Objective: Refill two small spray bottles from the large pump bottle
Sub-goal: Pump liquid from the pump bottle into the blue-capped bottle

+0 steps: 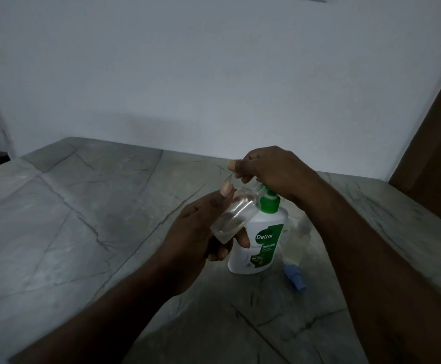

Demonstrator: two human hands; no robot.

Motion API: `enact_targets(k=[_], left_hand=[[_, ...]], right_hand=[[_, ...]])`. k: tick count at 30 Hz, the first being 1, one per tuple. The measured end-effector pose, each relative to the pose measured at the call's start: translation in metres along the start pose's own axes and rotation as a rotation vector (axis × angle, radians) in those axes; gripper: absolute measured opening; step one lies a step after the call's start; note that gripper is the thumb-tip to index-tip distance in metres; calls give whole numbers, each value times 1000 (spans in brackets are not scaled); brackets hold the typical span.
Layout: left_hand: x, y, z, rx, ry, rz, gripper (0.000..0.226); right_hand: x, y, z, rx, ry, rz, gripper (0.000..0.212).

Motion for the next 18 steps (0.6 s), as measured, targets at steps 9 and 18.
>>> enact_targets(k=[9, 18], left_hand=[[-1, 2, 0, -17, -13, 2, 52], [0, 3, -1, -18, 5, -3, 52]], right_hand=[[0, 1, -2, -138, 17, 18, 47], [3, 0, -2, -4, -2, -63, 48]])
Point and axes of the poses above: each hand's wrist, its own z-axis towards the middle knuckle, its own y-axis out of the back of the hand, x = y × z, the point moved 1 cm from there along z, towards the middle knuckle, and after that the axes turned 3 degrees about -y, right-handed, at the moved point
